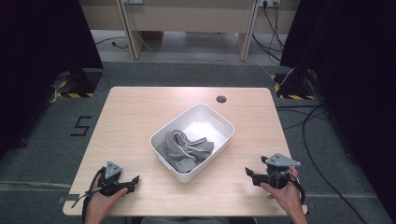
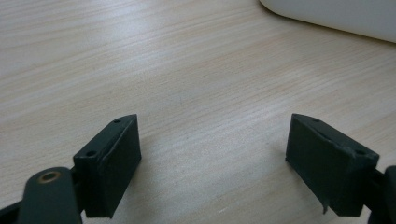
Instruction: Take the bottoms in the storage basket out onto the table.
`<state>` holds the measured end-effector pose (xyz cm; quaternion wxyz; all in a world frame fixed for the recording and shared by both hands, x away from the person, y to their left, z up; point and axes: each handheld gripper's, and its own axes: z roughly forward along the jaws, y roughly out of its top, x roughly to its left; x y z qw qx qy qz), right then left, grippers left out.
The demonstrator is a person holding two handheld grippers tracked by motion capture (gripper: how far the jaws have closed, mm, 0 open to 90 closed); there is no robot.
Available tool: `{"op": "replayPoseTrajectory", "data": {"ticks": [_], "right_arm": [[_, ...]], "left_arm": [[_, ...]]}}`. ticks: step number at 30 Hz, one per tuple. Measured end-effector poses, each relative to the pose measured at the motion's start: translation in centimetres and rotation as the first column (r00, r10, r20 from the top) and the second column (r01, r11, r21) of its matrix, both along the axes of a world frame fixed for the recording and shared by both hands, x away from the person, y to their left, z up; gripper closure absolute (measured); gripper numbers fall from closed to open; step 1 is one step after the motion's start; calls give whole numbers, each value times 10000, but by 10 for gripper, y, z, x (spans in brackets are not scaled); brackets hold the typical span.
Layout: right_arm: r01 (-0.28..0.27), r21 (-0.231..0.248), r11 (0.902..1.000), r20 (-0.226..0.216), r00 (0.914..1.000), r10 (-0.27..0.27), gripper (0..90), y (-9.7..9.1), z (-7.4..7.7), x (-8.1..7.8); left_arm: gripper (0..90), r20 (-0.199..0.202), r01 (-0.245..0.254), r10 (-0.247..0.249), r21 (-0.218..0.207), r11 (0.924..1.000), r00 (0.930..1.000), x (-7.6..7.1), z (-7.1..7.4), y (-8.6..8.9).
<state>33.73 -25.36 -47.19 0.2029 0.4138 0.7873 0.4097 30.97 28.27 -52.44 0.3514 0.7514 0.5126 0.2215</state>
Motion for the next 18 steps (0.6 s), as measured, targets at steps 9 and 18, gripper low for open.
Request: {"op": "replayPoseTrajectory", "data": {"ticks": [9,18], "right_arm": [[-171,91,9998,289,9994,169,194,10,15,8],[-872,156,9961,698,9939,859,195,40,37,18]], "left_arm": [[167,-13,1,-1,16,10000,10000,0,0,0],[165,-22,4,-4,22,10000,10000,0,0,0]]}}
